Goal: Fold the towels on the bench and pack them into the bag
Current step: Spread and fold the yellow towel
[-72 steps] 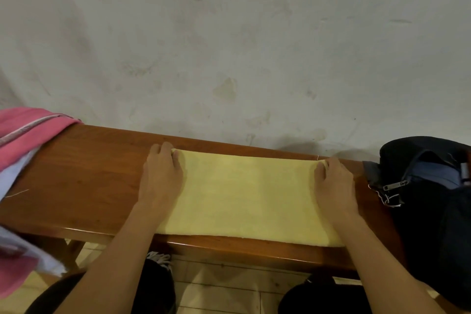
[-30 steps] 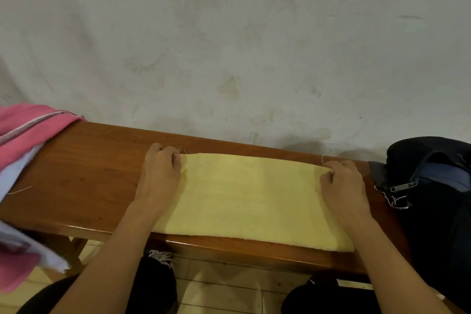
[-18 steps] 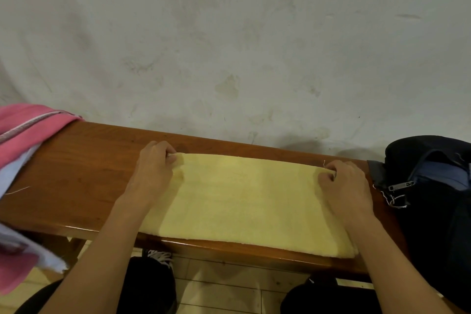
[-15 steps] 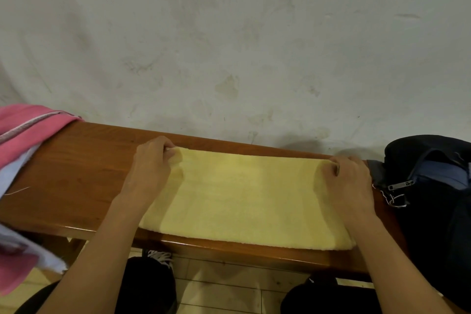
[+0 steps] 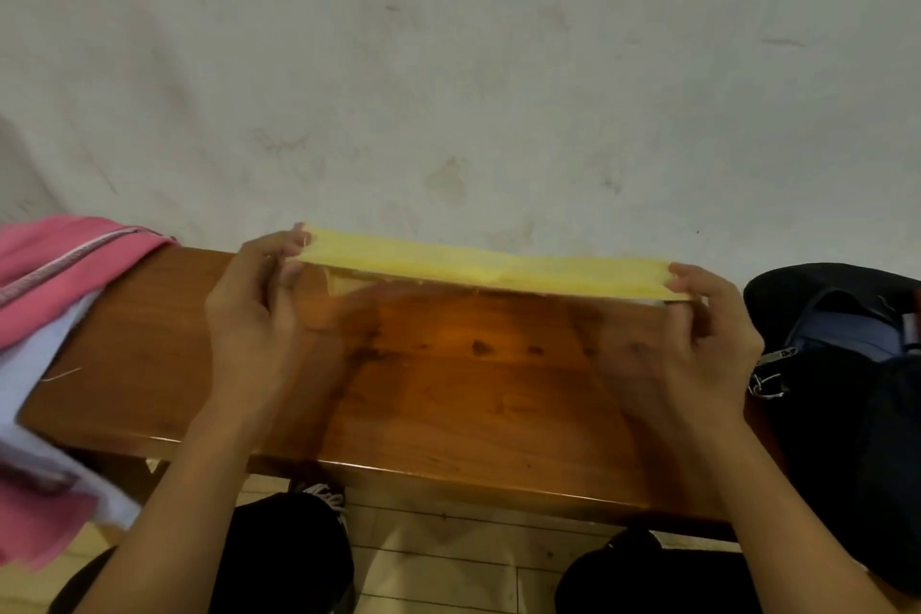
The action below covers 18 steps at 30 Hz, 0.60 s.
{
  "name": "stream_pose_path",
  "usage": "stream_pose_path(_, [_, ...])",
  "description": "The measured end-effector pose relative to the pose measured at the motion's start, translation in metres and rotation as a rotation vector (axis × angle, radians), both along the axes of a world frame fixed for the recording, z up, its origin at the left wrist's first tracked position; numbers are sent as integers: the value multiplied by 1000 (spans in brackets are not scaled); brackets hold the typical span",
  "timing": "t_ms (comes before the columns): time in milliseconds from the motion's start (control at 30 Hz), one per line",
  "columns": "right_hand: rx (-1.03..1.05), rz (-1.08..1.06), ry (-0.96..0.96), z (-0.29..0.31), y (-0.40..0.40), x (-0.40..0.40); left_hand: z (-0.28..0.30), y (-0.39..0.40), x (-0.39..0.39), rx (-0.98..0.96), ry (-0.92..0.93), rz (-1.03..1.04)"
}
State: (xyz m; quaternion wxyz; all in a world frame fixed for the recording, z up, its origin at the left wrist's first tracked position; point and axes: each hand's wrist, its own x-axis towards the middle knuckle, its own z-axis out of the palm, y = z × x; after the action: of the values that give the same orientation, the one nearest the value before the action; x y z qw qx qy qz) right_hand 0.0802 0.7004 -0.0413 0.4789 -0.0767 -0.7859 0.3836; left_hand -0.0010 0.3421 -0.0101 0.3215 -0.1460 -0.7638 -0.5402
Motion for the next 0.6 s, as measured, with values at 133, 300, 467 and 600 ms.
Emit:
stream_pose_path(133, [83, 30, -270, -2, 3, 24, -13, -23, 11, -315, -118, -114])
stream_pose_path(300, [244, 55, -768, 2, 6, 50, -29, -43, 24, -728, -553, -268])
stream_pose_path(467, [477, 87, -1014, 9, 6, 59, -37, -58, 37, -829, -553, -328])
stream_pose_path(600, [603, 119, -910, 13, -3, 55, -26, -39, 45, -868, -490, -303])
